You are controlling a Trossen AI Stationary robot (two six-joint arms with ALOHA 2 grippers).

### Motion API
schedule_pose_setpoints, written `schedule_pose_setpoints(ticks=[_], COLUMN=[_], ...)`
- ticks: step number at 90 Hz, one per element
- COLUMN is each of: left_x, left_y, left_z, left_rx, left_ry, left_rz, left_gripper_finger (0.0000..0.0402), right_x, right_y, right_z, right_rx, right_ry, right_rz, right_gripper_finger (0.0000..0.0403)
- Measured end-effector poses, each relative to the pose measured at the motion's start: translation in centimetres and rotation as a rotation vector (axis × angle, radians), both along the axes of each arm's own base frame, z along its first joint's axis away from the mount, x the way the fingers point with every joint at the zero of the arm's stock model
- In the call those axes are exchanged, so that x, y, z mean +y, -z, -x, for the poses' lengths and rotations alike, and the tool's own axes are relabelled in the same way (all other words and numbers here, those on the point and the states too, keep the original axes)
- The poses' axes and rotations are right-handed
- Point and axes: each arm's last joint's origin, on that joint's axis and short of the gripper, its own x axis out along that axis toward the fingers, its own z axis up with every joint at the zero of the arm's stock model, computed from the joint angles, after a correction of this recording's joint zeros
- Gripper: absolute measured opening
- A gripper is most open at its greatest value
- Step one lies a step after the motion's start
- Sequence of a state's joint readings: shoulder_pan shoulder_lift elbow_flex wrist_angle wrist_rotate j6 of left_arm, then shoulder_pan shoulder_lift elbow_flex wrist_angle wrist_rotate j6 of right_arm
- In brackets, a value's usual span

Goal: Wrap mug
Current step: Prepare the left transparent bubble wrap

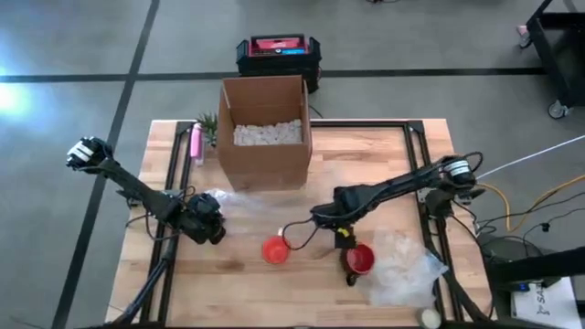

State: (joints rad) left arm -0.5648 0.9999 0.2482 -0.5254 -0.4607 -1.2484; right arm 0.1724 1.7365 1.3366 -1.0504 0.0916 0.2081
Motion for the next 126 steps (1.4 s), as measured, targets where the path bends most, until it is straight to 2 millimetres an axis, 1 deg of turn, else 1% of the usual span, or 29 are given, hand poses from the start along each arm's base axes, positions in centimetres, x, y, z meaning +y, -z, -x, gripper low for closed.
schedule_pose_setpoints(ticks=[7,15,26,41,52,58,66,73,78,85,93,106,114,118,126], left_x=[0.0,-0.1,-0.1,-0.1,-0.2,-0.2,-0.1,-0.1,-0.1,-0.1,-0.1,-0.1,-0.1,-0.1,-0.1], left_y=[-0.2,-0.4,-0.5,-0.5,-0.5,-0.5,-0.5,-0.5,-0.5,-0.5,-0.6,-0.6,-0.6,-0.6,-0.6], left_z=[0.0,-0.1,-0.1,-0.2,-0.2,-0.2,-0.2,-0.2,-0.3,-0.3,-0.3,-0.3,-0.3,-0.3,-0.3], left_rx=[0.005,0.007,0.004,0.001,-0.003,-0.004,-0.007,-0.015,-0.022,-0.024,-0.026,-0.028,-0.028,-0.029,-0.029], left_ry=[0.003,0.005,0.006,0.006,0.006,0.006,0.004,0.001,-0.001,-0.002,-0.002,-0.002,-0.002,0.0,0.0], left_rz=[0.005,0.007,0.006,0.005,0.006,0.005,0.002,-0.008,-0.012,-0.012,-0.012,-0.013,-0.015,-0.016,-0.016], left_gripper_finger=[0.0074,0.0074,0.0074,0.0074,0.0074,0.0074,0.0074,0.0074,0.0074,0.0074,0.0074,0.0074,0.0074,0.0074,0.0074], right_x=[-0.6,-1.7,-3.6,-6.2,-7.7,-8.3,-8.6,-8.6,-8.5,-8.5,-8.4,-8.1,-7.7,-7.4,-6.8], right_y=[-1.6,-2.6,-2.6,-0.2,2.4,3.9,5.6,6.7,7.1,6.8,5.9,2.5,1.1,0.6,0.3], right_z=[0.7,1.5,2.6,3.8,5.1,5.7,5.8,5.3,4.7,3.7,2.6,0.8,-0.1,-0.6,-1.5], right_rx=[-0.056,-0.097,-0.089,0.003,0.055,0.052,-0.02,-0.133,-0.222,-0.337,-0.443,-0.584,-0.662,-0.711,-0.793], right_ry=[0.013,0.041,0.097,0.172,0.182,0.185,0.164,0.117,0.079,0.057,0.04,-0.021,-0.069,-0.09,-0.129], right_rz=[0.066,0.17,0.221,0.232,0.195,0.159,0.1,0.094,0.092,0.072,0.016,-0.146,-0.24,-0.256,-0.258], right_gripper_finger=[0.0156,0.0151,0.0145,0.0133,0.0128,0.013,0.0135,0.0138,0.0139,0.0137,0.0129,0.0114,0.0108,0.0106,0.0103])
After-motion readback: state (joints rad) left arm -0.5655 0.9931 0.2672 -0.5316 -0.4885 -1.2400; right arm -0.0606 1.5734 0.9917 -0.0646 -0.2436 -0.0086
